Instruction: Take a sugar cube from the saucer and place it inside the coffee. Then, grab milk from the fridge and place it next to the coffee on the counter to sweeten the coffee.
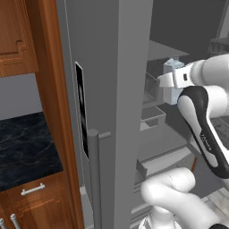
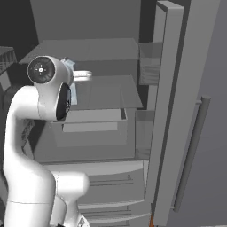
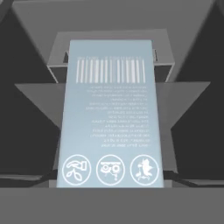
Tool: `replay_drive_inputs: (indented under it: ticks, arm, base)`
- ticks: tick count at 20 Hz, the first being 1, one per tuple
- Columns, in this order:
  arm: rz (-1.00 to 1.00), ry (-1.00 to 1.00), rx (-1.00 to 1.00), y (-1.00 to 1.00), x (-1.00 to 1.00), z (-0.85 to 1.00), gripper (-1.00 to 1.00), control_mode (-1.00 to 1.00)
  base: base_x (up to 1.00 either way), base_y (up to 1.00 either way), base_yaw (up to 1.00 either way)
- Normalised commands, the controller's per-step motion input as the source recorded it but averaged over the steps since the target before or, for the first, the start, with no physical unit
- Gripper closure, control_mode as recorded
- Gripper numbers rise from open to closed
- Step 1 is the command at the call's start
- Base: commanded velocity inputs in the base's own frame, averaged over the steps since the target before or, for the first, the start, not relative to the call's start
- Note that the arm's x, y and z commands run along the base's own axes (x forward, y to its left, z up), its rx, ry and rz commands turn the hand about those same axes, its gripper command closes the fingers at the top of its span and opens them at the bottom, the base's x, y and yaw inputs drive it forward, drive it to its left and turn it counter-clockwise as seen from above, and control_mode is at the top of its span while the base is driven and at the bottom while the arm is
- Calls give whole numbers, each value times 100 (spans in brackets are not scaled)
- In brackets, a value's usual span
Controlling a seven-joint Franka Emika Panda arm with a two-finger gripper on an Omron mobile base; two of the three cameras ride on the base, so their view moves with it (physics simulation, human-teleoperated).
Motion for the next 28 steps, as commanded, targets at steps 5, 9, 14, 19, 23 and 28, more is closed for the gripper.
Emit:
replay_drive_inputs:
  ticks: [5, 9, 14, 19, 23, 28]
  arm:
    - [5, 0, 0, -10, -24, -26, 100, -100]
    - [1, 0, 0, -2, -5, -4, 100, 100]
    - [0, 0, 0, 0, 0, 0, 100, 100]
    - [0, 0, 0, 0, 0, 0, 100, 100]
    - [0, 0, 0, 0, 0, 0, 100, 100]
    - [0, 0, 0, 0, 0, 0, 100, 100]
  base:
    - [0, 0, 0]
    - [-34, -2, 4]
    - [-98, 0, 11]
    - [-100, 0, 30]
    - [-98, 0, 63]
    - [-56, 12, 90]
